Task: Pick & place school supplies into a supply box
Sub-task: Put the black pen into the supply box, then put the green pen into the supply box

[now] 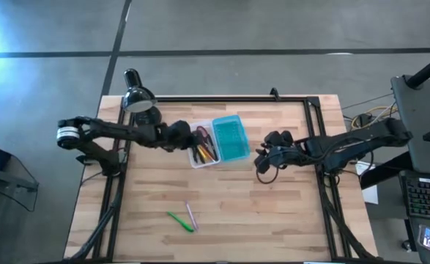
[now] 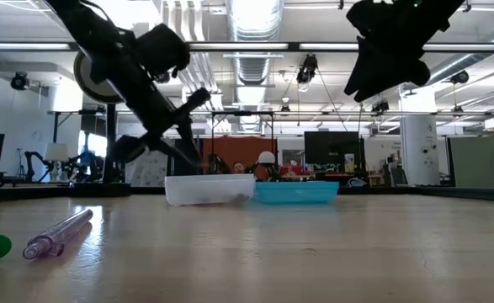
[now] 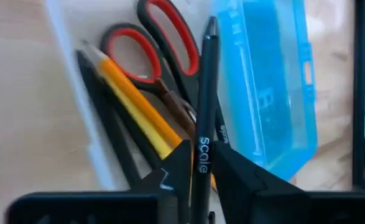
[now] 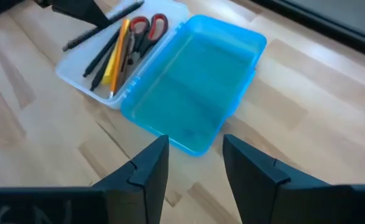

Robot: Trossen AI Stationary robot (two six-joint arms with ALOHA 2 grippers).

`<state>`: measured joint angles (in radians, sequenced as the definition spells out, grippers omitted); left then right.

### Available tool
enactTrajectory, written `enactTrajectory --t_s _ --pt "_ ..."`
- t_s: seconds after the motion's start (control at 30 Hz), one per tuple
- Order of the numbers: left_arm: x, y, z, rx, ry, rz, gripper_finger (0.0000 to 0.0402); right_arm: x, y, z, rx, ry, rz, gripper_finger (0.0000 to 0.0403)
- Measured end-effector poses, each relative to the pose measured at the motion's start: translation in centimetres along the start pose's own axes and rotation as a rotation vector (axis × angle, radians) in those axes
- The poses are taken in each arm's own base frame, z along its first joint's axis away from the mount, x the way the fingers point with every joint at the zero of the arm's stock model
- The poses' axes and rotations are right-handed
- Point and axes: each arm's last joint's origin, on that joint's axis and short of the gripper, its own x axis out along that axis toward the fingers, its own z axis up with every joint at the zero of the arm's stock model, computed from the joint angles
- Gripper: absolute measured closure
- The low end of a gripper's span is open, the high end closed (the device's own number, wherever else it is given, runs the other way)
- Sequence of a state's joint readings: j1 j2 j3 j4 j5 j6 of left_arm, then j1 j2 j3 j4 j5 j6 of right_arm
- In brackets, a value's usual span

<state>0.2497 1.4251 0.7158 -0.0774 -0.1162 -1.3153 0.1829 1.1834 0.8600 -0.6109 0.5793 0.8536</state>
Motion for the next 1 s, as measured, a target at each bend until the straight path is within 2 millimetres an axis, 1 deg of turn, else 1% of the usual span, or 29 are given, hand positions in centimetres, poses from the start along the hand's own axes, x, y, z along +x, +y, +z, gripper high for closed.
enactTrajectory --t_s 0.07,0.13,0.2,0.27,0.33,0.37,0.4,0.47,0.57,0.63,0.7,0.77,0.83,0.93,1.0 --pt "0.2 -0.3 -0.1 0.021 -0.003 -0.041 0.0334 0.4 0.2 -0.2 0.010 0.013 -0.008 0.0260" --pt "-0.4 -1.1 0.0 0.048 -0.007 -0.090 0.0319 0.7 0.3 -0.4 0.009 0.027 -0.015 0.0259" --pt "-1.1 -1.5 -0.2 0.113 -0.011 -0.107 0.0308 0.9 0.4 -0.5 0.007 0.045 -0.011 0.0260" --pt "-2.2 -2.3 -0.4 0.233 0.007 -0.161 0.0304 0.9 0.4 -0.6 -0.003 0.058 -0.002 0.0262" --pt "-4.0 -3.4 -1.2 0.414 0.094 -0.272 0.0302 0.9 0.5 -0.6 -0.018 0.076 0.018 0.0263" --pt "-5.1 -3.9 -1.9 0.517 0.158 -0.332 0.0302 0.8 0.5 -0.6 -0.033 0.088 0.030 0.0263" --pt "-6.2 -4.1 -2.9 0.622 0.227 -0.386 0.0302 0.8 0.5 -0.6 -0.051 0.098 0.039 0.0263" --pt "-7.8 -3.5 -5.7 0.825 0.373 -0.424 0.0301 0.8 0.6 -0.7 -0.093 0.108 0.053 0.0262" --pt "-9.7 -1.6 -10.2 1.078 0.521 -0.371 0.0301 0.8 0.6 -0.7 -0.140 0.125 0.075 0.0262" --pt "-10.9 -0.6 -13.0 1.216 0.567 -0.349 0.0301 0.8 0.6 -0.7 -0.156 0.129 0.079 0.0264" --pt "-11.7 0.4 -15.7 1.342 0.573 -0.339 0.0301 0.8 0.6 -0.7 -0.170 0.133 0.085 0.0265" --pt "-11.9 0.9 -17.9 1.429 0.547 -0.336 0.0300 0.8 0.7 -0.8 -0.180 0.137 0.090 0.0266" --pt "-11.7 1.0 -19.5 1.477 0.543 -0.320 0.0300 0.8 0.7 -0.8 -0.191 0.139 0.091 0.0266" --pt "-10.4 1.2 -21.6 1.540 0.571 -0.264 0.0300 0.8 0.7 -0.8 -0.197 0.144 0.096 0.0266" --pt "-9.4 1.1 -22.6 1.578 0.584 -0.235 0.0300 0.8 0.7 -0.8 -0.197 0.145 0.096 0.0266"
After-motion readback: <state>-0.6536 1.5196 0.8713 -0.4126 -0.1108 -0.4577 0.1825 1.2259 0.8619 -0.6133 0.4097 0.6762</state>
